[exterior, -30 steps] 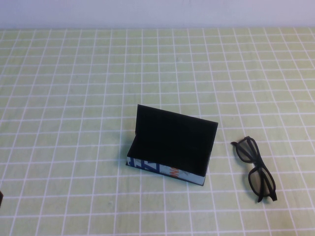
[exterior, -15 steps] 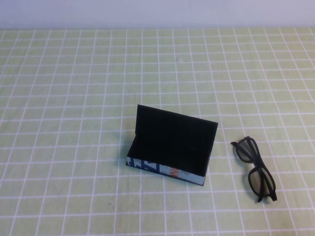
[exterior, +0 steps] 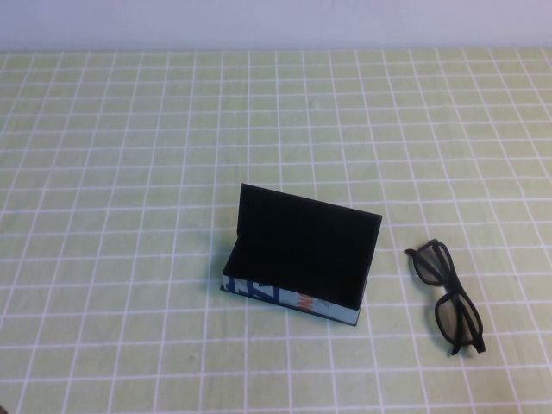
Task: Take glasses out of glasses case
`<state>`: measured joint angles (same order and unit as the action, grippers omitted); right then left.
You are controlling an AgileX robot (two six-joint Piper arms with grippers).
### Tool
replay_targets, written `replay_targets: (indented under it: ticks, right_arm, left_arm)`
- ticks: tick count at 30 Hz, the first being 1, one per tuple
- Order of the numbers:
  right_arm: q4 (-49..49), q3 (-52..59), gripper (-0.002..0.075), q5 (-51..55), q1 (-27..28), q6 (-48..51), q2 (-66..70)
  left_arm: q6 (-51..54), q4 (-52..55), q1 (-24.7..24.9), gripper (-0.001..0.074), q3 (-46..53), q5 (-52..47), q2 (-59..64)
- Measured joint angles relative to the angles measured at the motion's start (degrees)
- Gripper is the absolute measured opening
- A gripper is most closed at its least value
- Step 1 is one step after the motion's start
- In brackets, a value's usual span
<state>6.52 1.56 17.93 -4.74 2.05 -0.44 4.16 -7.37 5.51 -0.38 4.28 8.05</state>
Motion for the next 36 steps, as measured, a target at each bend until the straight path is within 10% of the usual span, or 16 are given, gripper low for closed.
replay_targets:
  ticks: [17,36]
  right_arm:
    - [0.24,0.05,-0.0018,0.03,0.0,0.0,-0.13]
    - [0.67,0.05,-0.0018,0.03,0.0,0.0,-0.13]
  left_arm:
    - [-1.86,5.2,0.0,-0.0004,1.88,-23.21,-8.64]
    - [-1.86,6.44,0.0,-0.0004,1.77,-24.64,-8.66]
